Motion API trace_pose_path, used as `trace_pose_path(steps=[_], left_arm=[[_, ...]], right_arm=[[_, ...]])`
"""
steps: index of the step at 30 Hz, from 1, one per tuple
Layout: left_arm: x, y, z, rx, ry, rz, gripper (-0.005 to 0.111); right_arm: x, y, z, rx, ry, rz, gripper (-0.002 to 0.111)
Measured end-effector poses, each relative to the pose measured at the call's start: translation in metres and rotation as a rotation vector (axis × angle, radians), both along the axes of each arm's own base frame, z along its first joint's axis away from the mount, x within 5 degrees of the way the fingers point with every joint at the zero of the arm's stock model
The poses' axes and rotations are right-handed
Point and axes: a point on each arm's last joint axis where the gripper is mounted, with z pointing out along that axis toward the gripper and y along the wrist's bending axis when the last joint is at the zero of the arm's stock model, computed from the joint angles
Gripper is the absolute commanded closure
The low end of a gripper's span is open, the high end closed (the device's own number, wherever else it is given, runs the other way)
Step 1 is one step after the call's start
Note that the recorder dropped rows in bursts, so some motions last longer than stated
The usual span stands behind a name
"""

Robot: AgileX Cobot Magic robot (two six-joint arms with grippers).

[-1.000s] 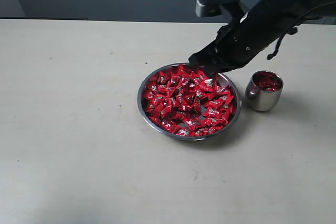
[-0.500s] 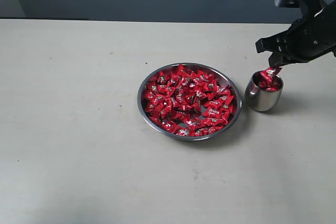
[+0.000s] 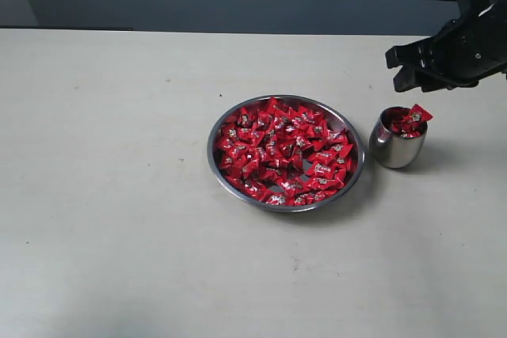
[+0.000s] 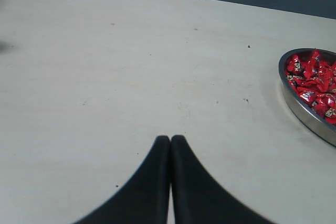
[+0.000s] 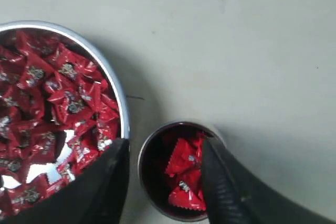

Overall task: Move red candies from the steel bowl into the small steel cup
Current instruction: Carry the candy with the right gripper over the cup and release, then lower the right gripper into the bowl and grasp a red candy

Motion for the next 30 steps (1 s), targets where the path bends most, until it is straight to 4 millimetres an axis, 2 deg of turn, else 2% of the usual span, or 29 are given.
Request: trace_pose_path(steps=[6,17,22,27,30], left_arm=[[0.000,0.000,0.000,0.000,0.000,0.000,0.106],[0.000,0.000,0.000,0.000,0.000,0.000,0.106],[0.000,0.000,0.000,0.000,0.000,0.000,0.106],[0.000,0.000,0.000,0.000,0.000,0.000,0.106],[0.000,0.000,0.000,0.000,0.000,0.000,0.106]], right_arm=[[-0.009,0.013,0.012,0.045,-0.012,0.041,0.065],[-0.034,0.072,0.013,0.050,-0.011,0.283,0.065],[-0.041,0.096,-0.006,0.031,0.040,0.360,0.065],[-0.048,0.116,-0.028,0.022,0.102,0.409,0.056],[-0.050,0.127,-0.042,0.013,0.119,0.426,0.055]])
